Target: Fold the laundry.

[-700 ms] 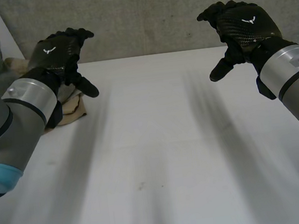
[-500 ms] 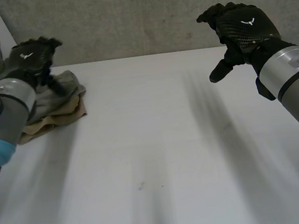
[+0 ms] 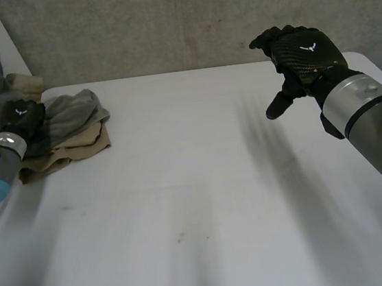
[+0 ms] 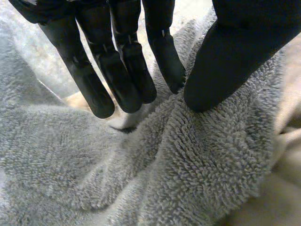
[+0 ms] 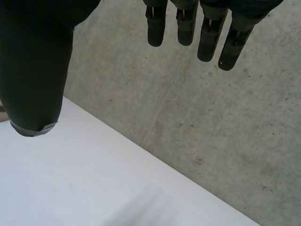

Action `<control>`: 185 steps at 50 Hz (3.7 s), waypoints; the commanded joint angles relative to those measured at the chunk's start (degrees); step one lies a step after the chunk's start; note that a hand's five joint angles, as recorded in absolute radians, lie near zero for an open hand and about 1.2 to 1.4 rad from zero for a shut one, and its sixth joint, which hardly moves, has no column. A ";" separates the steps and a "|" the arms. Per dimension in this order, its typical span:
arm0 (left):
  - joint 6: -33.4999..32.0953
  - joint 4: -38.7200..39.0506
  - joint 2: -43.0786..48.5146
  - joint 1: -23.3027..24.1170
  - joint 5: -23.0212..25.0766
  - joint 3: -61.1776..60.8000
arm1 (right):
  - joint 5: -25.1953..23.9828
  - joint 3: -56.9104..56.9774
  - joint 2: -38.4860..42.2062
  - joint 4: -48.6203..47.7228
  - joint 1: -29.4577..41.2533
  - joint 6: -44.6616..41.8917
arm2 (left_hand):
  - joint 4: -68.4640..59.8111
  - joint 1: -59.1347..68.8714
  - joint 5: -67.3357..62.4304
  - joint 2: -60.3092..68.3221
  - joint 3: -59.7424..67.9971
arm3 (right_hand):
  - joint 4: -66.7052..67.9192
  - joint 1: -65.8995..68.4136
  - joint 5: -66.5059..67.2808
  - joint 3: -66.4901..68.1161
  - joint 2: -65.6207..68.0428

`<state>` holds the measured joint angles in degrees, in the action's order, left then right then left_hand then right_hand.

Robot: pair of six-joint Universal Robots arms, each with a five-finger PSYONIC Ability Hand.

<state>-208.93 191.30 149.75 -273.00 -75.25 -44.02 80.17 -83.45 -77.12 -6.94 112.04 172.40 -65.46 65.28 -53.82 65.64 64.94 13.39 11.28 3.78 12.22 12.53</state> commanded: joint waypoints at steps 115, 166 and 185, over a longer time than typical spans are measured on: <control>38.68 -0.49 -33.65 30.51 9.16 -37.36 | -5.90 6.02 -2.42 16.59 -7.63 -14.97 | 55.08 -54.90 53.44 -55.26 -54.56 | -3.39 -1.28 -3.78 -2.22 -2.53; 11.17 -3.39 -5.62 45.71 -8.33 -13.11 | -16.28 22.80 35.19 10.28 -7.63 -46.81 | 19.92 -19.75 18.28 -20.10 -19.40 | 19.39 21.49 18.99 20.55 20.24; 10.03 -2.87 -3.42 46.33 -8.51 -10.20 | -16.10 27.55 37.13 15.03 -7.63 -49.62 | 50.88 -50.70 49.24 -51.06 -50.36 | 66.61 68.72 66.22 67.78 67.47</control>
<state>-198.75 188.17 146.29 -226.97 -83.69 -54.00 63.59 -56.69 -39.78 7.88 104.41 124.00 -13.12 13.39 -3.18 13.13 13.45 66.88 55.45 55.05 66.52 66.71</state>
